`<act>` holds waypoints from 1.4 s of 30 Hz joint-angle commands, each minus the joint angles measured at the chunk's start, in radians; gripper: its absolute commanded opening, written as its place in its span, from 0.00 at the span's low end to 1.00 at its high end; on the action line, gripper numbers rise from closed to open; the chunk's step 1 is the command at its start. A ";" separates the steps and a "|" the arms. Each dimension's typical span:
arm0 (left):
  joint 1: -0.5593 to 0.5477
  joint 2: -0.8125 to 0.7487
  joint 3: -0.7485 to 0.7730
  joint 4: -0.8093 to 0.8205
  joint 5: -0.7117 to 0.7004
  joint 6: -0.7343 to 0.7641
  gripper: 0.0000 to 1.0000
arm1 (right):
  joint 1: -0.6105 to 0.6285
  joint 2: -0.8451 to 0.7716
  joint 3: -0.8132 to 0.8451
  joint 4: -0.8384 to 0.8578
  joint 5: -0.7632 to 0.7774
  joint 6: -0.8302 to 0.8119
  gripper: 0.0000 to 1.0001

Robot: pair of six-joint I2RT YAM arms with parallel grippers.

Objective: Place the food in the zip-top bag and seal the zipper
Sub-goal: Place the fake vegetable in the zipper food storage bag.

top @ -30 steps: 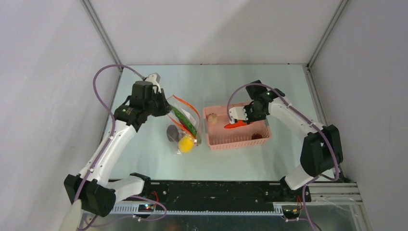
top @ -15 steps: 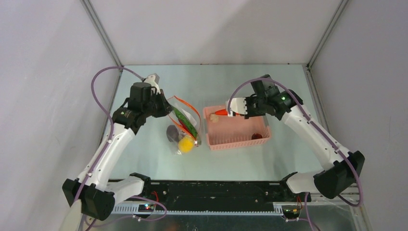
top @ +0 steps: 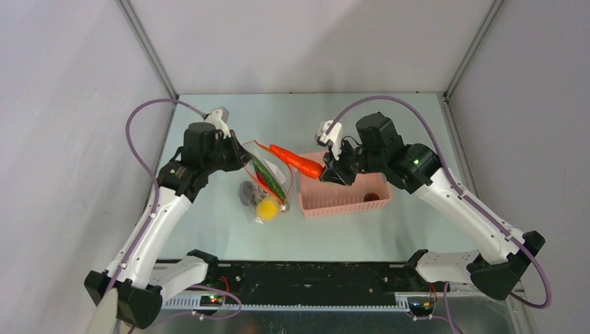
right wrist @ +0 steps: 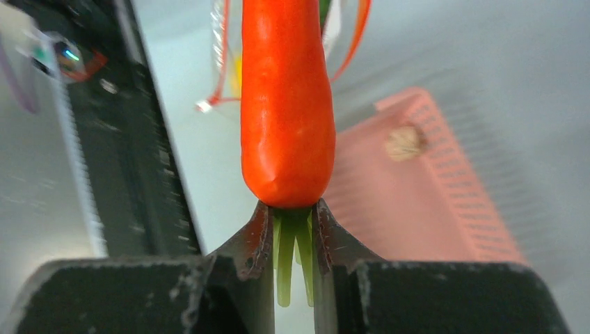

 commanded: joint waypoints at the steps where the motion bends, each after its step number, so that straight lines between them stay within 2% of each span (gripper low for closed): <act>1: -0.021 -0.046 0.014 0.041 0.006 -0.009 0.00 | 0.026 0.015 -0.021 0.095 -0.117 0.415 0.00; 5: -0.035 -0.062 0.027 0.034 0.007 0.000 0.01 | 0.041 0.061 -0.022 0.129 -0.174 0.623 0.00; 9: -0.044 -0.069 0.033 0.030 -0.005 -0.005 0.01 | 0.108 0.084 -0.020 0.162 -0.173 0.664 0.00; 13: -0.051 -0.079 0.036 0.017 -0.036 -0.008 0.01 | 0.117 0.130 0.007 0.068 -0.152 0.734 0.00; 21: -0.058 -0.078 0.034 0.018 -0.025 -0.008 0.01 | 0.148 0.198 -0.010 0.066 -0.112 0.810 0.00; 25: -0.068 -0.077 0.028 0.028 -0.023 -0.009 0.01 | 0.137 0.282 0.084 0.018 -0.043 0.879 0.00; 33: -0.084 -0.074 0.027 0.024 -0.011 -0.007 0.01 | 0.139 0.431 0.273 0.030 -0.048 0.967 0.00; 42: -0.097 -0.080 0.014 0.036 0.027 -0.018 0.01 | 0.123 0.536 0.348 0.052 0.029 1.059 0.00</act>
